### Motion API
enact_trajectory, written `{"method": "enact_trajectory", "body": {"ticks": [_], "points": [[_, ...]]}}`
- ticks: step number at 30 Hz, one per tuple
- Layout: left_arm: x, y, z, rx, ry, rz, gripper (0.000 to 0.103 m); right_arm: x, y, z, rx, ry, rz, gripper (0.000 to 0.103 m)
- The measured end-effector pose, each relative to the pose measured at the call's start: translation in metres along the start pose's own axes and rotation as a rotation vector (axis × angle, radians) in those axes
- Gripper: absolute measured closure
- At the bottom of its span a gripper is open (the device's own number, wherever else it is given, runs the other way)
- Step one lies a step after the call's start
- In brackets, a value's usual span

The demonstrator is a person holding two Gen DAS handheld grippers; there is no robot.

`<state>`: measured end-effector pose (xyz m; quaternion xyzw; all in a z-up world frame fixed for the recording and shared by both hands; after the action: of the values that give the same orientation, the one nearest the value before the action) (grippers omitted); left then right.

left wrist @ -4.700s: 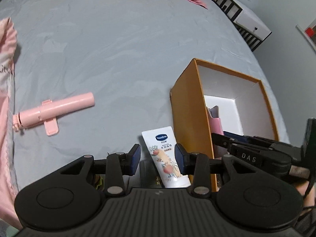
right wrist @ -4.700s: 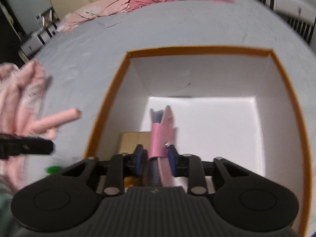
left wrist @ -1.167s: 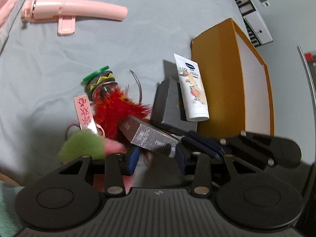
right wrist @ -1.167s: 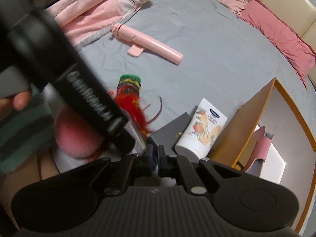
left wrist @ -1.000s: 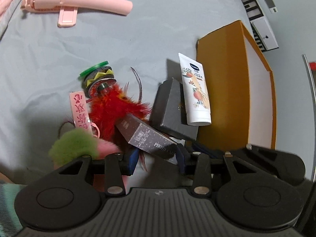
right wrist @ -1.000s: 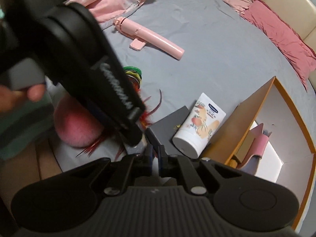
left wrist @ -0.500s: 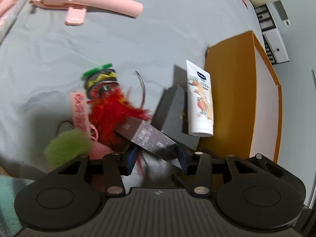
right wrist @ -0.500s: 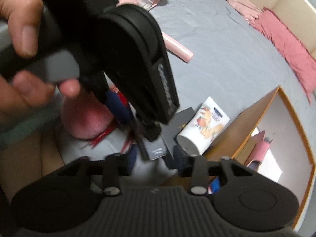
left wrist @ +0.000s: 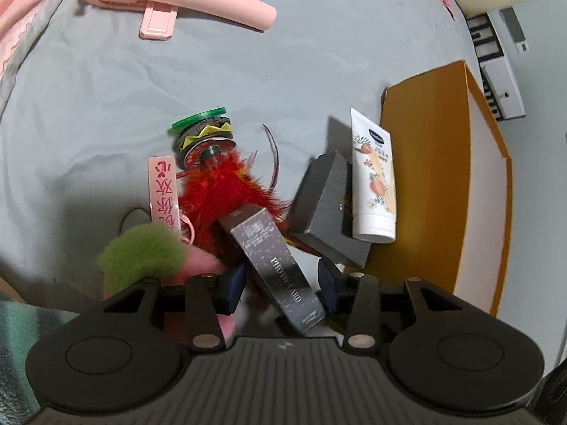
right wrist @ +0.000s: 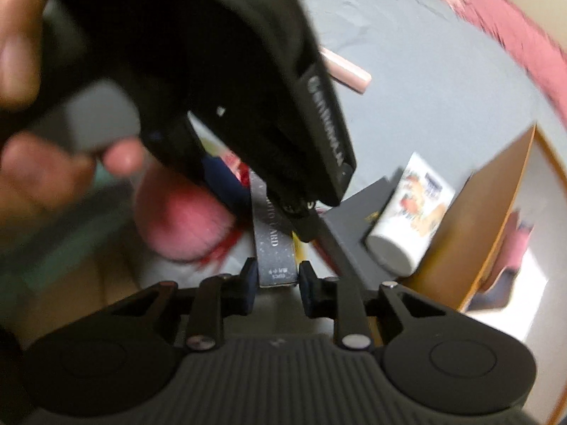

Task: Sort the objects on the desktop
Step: 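Grasp the grey PHOTO CARD box with the left tool while the right grasps the pink pompom, then lift and carry the PHOTO CARD box and pink pompom over the orange box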

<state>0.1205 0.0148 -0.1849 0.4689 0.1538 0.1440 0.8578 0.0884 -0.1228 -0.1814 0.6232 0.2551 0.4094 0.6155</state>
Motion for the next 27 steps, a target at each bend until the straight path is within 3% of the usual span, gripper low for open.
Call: {"method": "enact_trajectory", "body": {"ticks": [3, 4, 9, 13, 19, 21, 24, 27], "points": [[-0.003, -0.005, 0.002, 0.057, -0.041, -0.008, 0.055, -0.002, 0.001, 0.003, 0.105, -0.103, 0.013, 0.077], [-0.004, -0.005, 0.003, 0.067, -0.052, -0.007, 0.060, -0.002, 0.002, 0.003, 0.116, -0.117, 0.017, 0.077], [-0.009, 0.004, 0.004, 0.042, -0.081, 0.009, 0.066, -0.011, 0.016, 0.008, 0.113, -0.133, 0.033, 0.071], [-0.013, 0.025, 0.011, 0.073, -0.146, 0.071, 0.076, -0.017, 0.038, 0.012, 0.090, -0.143, 0.075, 0.068], [-0.023, 0.065, 0.011, 0.072, -0.201, 0.138, 0.076, -0.015, 0.045, 0.011, 0.139, -0.204, 0.108, 0.066], [-0.019, 0.078, 0.008, 0.087, -0.211, 0.177, 0.076, -0.010, 0.042, 0.003, 0.160, -0.199, 0.119, 0.065], [-0.019, 0.097, -0.001, 0.135, -0.216, 0.228, 0.076, 0.000, 0.037, -0.010, 0.201, -0.209, 0.146, 0.053], [-0.018, 0.112, -0.013, 0.174, -0.199, 0.267, 0.076, 0.011, 0.027, -0.024, 0.221, -0.200, 0.155, 0.053]]}}
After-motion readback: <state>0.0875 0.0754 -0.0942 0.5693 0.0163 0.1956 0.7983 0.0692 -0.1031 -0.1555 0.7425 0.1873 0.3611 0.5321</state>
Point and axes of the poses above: each gripper's, at about its wrist camera, not at the fingertips, and y roughly against the way its jaws point, z to its right, x to its top, the point moved 5 cm from there along -y, roughly the way its jaws point, and after that the axes turned 11 degrees about -z, right-handed, at the moved point
